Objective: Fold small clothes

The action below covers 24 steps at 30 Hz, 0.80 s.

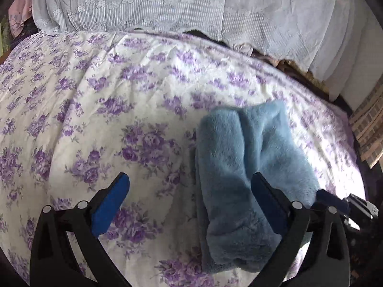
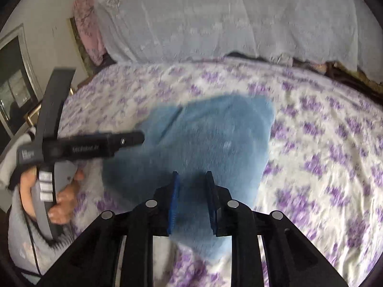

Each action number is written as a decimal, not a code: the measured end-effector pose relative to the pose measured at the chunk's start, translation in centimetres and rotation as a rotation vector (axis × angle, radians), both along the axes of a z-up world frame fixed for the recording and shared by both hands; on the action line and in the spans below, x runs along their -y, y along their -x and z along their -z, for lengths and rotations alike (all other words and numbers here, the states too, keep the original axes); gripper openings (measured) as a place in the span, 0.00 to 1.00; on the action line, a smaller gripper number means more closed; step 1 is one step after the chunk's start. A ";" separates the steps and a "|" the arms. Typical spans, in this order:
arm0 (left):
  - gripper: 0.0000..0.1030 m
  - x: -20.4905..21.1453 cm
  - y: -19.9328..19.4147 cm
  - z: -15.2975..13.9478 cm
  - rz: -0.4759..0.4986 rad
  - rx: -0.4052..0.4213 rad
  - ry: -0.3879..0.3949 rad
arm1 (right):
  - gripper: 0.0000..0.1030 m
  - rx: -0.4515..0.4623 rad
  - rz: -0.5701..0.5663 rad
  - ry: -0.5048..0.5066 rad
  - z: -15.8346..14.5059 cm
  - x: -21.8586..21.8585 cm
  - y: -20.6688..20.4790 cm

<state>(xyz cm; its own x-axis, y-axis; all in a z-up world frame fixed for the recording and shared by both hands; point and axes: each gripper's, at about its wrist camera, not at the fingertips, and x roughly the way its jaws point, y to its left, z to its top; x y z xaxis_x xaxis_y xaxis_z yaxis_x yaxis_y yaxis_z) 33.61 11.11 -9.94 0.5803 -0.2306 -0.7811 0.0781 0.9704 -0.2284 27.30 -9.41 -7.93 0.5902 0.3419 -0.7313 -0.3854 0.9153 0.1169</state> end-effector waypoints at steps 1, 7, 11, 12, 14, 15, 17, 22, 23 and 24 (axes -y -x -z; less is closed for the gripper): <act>0.96 0.6 -0.4 1.4 0.014 -0.047 -0.034 | 0.22 -0.025 -0.004 0.028 1.8 -0.1 0.3; 0.96 0.4 0.0 1.7 0.001 -0.032 -0.019 | 0.22 -0.003 -0.030 0.046 1.4 -0.5 0.9; 0.96 -0.4 0.7 0.3 -0.023 0.045 0.017 | 0.22 0.051 -0.024 -0.005 -2.8 -0.1 -1.4; 0.96 -0.7 0.7 0.3 -0.037 0.050 0.026 | 0.22 0.047 -0.019 -0.016 -3.5 -0.2 -2.7; 0.96 -1.1 0.5 0.6 -0.060 0.030 0.029 | 0.22 0.016 0.007 -0.034 -4.0 -0.7 -5.7; 0.96 -1.2 0.2 1.1 -0.060 0.005 0.037 | 0.22 -0.001 0.019 -0.034 -3.9 -1.2 -7.2; 0.96 -1.1 -0.4 1.6 -0.051 -0.035 0.052 | 0.22 -0.021 0.021 -0.005 -3.1 -2.6 -9.3; 0.96 0.3 -0.8 3.0 -0.045 -0.034 -0.084 | 0.22 -0.058 0.049 0.145 2.5 -5.0 -11.7; 0.96 0.3 -0.7 3.0 -0.044 -0.030 -0.092 | 0.22 -0.054 0.054 0.147 2.3 -5.1 -11.4; 0.96 0.2 -0.7 2.9 -0.044 -0.031 -0.086 | 0.22 -0.058 0.065 0.132 1.7 -4.9 -11.1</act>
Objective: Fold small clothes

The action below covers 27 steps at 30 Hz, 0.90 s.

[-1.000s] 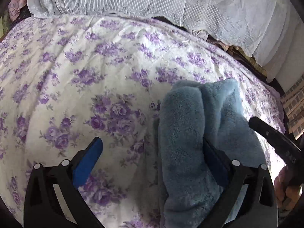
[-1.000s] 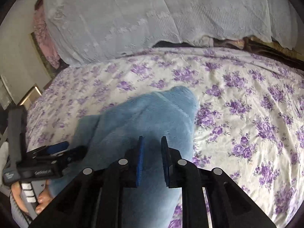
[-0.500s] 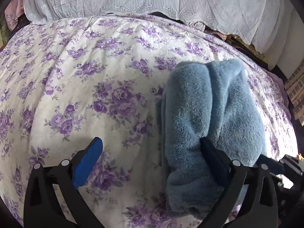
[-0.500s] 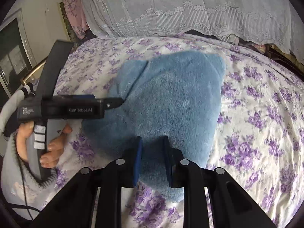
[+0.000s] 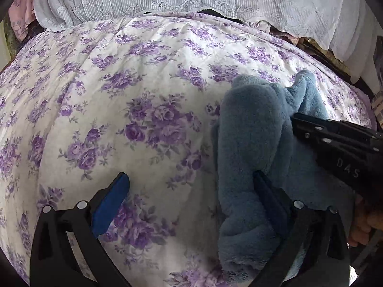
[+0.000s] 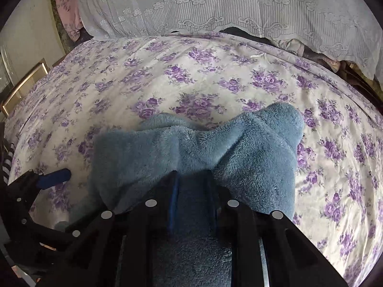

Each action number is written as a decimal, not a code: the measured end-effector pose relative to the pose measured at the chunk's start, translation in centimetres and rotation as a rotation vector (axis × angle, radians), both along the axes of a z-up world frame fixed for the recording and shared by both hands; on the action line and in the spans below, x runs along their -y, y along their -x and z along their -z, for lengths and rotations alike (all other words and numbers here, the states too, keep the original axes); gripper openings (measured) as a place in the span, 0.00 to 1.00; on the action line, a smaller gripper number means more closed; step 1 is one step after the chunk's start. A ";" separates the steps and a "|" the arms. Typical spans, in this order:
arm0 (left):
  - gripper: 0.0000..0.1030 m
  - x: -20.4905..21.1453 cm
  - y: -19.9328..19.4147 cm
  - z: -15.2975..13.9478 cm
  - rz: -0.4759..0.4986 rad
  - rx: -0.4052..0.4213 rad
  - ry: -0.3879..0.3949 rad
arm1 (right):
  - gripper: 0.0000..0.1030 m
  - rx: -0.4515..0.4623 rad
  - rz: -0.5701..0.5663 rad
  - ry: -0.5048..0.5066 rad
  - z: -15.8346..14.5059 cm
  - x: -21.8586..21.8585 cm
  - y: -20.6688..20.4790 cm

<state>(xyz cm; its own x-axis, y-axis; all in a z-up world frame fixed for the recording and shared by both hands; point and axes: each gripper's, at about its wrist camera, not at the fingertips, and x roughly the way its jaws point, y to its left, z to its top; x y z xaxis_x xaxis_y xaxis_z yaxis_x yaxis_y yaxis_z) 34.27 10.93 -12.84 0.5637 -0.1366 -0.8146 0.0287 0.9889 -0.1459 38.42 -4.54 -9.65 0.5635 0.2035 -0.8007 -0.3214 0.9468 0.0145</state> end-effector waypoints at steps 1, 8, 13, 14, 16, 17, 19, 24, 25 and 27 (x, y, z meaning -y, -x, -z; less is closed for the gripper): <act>0.96 -0.3 0.1 -0.1 -0.002 -0.002 0.017 | 0.20 0.010 0.014 -0.018 -0.7 0.3 0.5; 0.96 -0.5 2.8 -3.4 0.016 0.082 0.075 | 0.24 0.121 -0.051 -0.147 -3.2 3.1 10.0; 0.96 1.7 2.6 -0.2 0.053 -0.007 -0.004 | 0.25 0.073 -0.062 -0.177 1.6 4.3 11.0; 0.96 1.6 2.7 -0.4 0.053 0.000 -0.003 | 0.25 0.063 -0.047 -0.209 1.4 4.5 11.0; 0.96 1.5 2.9 -0.4 0.046 0.009 0.001 | 0.24 0.062 -0.006 -0.307 0.7 5.5 11.3; 0.96 1.5 3.1 -0.4 0.042 0.017 -0.003 | 0.25 0.088 0.010 -0.332 0.3 5.9 11.9; 0.96 1.8 3.4 -0.8 0.036 0.042 -0.025 | 0.42 0.191 0.036 -0.317 -0.6 6.7 13.8; 0.96 2.5 4.4 -2.3 0.027 0.119 -0.077 | 0.60 0.344 0.129 -0.274 -1.4 8.9 15.7; 0.96 2.6 4.6 -2.6 0.027 0.136 -0.079 | 0.60 0.337 0.137 -0.291 -1.4 9.3 15.4; 0.96 2.7 4.9 -3.1 0.032 0.161 -0.077 | 0.60 0.322 0.148 -0.297 -1.0 9.7 14.8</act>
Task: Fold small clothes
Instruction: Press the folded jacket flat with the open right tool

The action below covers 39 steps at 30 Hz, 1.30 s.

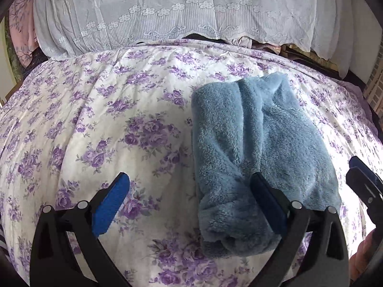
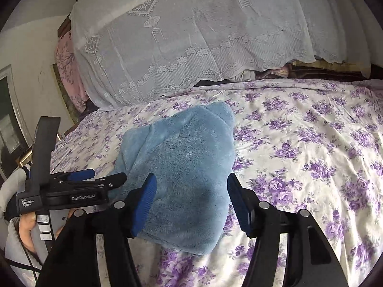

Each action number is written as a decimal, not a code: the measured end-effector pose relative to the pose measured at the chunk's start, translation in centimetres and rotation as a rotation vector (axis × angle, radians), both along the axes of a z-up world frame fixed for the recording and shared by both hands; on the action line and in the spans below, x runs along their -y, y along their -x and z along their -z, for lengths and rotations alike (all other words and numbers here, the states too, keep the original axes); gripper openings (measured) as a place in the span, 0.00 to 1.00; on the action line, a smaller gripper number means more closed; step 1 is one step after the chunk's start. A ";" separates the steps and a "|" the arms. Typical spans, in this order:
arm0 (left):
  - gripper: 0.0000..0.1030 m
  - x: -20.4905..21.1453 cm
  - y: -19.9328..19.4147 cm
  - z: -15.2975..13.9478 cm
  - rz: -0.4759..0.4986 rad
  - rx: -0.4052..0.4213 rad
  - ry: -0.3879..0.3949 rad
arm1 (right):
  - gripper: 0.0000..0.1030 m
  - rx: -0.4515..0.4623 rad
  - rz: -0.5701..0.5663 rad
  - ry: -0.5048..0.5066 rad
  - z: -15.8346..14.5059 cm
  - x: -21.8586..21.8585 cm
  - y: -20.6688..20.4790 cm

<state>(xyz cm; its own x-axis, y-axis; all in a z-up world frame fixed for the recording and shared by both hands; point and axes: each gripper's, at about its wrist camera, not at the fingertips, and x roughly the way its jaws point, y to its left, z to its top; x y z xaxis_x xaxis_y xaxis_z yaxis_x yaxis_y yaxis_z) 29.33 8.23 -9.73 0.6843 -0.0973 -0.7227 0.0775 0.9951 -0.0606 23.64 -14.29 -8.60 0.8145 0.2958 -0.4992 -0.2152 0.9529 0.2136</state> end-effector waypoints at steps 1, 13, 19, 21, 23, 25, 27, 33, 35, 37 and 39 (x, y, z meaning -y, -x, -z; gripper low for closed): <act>0.96 0.0 0.1 -0.1 0.003 0.004 0.004 | 0.60 -0.010 0.004 0.005 0.3 0.1 -0.2; 0.96 0.1 -0.7 1.1 0.013 -0.059 0.018 | 0.75 -0.191 0.009 -0.070 4.4 1.5 -3.1; 0.96 -1.5 -0.2 -0.3 0.061 -0.028 0.205 | 0.75 -0.087 0.014 -0.105 3.0 2.0 -1.8; 0.96 -1.8 -0.2 -0.5 0.052 -0.016 0.232 | 0.76 -0.033 0.008 -0.093 2.3 1.6 -1.3; 0.96 -2.0 -0.6 -0.4 0.031 -0.007 0.222 | 0.77 -0.018 0.006 -0.072 2.2 1.2 -1.1; 0.96 -2.3 -1.7 -0.3 -0.006 -0.006 0.199 | 0.77 -0.044 0.011 -0.070 2.6 1.1 -1.4; 0.96 -3.0 -3.4 -0.4 -0.052 -0.005 0.208 | 0.77 -0.070 0.022 -0.083 3.1 1.2 -1.7; 0.96 -4.6 -8.9 0.7 -0.109 -0.109 0.302 | 0.77 -0.065 0.022 -0.058 3.3 0.6 -1.5; 0.96 -4.2 -10.2 1.7 -0.108 -0.152 0.262 | 0.77 -0.081 0.007 -0.036 3.6 0.0 -1.7; 0.96 -4.0 -11.0 3.3 -0.106 -0.201 0.212 | 0.83 -0.128 0.005 -0.024 4.2 -0.2 -2.4; 0.96 -4.3 -11.0 3.9 -0.101 -0.202 0.211 | 0.85 -0.163 -0.001 -0.056 4.6 0.3 -3.0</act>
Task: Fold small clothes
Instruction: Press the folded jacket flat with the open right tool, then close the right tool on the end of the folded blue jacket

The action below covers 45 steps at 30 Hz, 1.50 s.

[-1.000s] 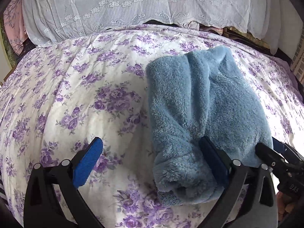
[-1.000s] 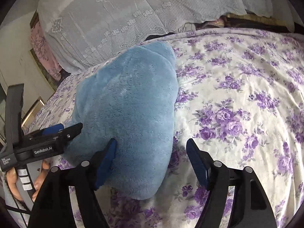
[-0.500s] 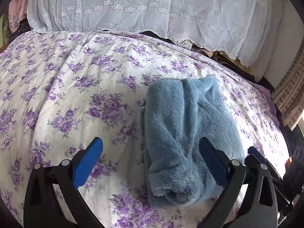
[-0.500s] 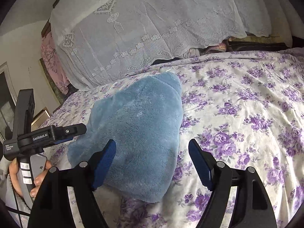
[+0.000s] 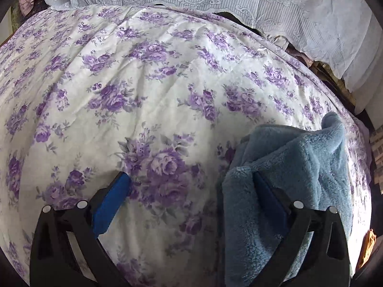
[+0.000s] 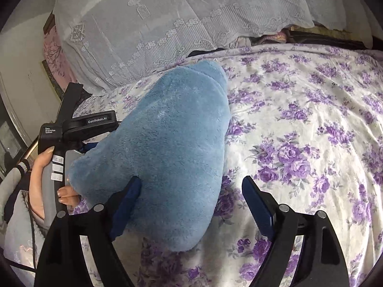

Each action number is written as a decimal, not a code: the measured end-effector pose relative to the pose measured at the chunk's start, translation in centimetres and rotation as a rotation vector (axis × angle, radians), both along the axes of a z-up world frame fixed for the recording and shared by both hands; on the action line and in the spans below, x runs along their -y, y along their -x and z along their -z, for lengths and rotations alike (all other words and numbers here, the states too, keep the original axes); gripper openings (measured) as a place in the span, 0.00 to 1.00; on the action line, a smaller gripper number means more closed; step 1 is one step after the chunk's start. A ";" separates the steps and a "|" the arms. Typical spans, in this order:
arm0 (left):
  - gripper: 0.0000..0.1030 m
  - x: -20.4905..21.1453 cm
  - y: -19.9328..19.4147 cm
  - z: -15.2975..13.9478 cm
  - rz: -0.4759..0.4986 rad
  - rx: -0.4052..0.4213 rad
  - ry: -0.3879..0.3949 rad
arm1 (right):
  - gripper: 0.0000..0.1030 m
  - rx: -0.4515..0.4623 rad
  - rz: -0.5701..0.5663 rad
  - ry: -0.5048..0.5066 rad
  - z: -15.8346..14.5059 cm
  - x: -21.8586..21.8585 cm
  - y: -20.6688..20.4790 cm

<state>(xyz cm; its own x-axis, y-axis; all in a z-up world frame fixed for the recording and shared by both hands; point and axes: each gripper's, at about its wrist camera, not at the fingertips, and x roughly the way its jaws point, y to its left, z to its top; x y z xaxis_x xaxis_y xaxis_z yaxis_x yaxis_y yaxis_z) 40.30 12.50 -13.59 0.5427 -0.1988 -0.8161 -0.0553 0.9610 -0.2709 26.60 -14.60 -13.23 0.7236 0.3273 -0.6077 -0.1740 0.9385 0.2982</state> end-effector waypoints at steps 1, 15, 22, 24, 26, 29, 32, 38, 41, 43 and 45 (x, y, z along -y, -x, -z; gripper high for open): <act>0.96 0.0 0.1 -0.1 0.001 0.001 -0.005 | 0.87 -0.010 0.003 -0.014 0.2 0.3 -0.1; 0.96 2.5 6.0 -1.9 0.141 0.041 0.014 | 0.87 0.060 0.017 -0.027 -1.1 0.8 0.9; 0.96 1.2 6.7 -1.7 0.098 0.058 0.109 | 0.86 -0.022 0.021 -0.113 -0.2 1.9 0.0; 0.96 1.1 7.9 -2.8 0.100 0.108 0.132 | 0.85 0.075 0.051 -0.156 -2.1 2.7 0.7; 0.96 1.3 8.5 -3.4 0.106 0.140 0.122 | 0.79 0.122 0.073 -0.199 -4.0 3.5 0.2; 0.96 2.5 7.5 -2.0 0.120 0.083 0.054 | 0.67 0.063 0.067 -0.185 -4.6 3.5 -2.8; 0.96 2.2 6.8 -0.6 0.124 0.030 0.086 | 0.66 -0.093 0.041 -0.119 -0.2 2.4 -5.7; 0.96 1.3 7.7 -1.8 0.137 0.069 0.156 | 0.77 -0.099 0.055 -0.286 0.0 4.8 -4.5; 0.96 0.6 8.1 -2.3 0.183 0.082 0.290 | 0.77 -0.128 0.005 -0.390 0.0 5.4 -3.6; 0.96 0.4 7.8 -1.7 0.204 0.041 0.367 | 0.78 -0.131 -0.017 -0.432 -0.2 5.7 -3.3; 0.96 0.4 7.5 -0.7 0.217 -0.013 0.430 | 0.78 -0.133 -0.035 -0.458 -0.3 6.0 -3.1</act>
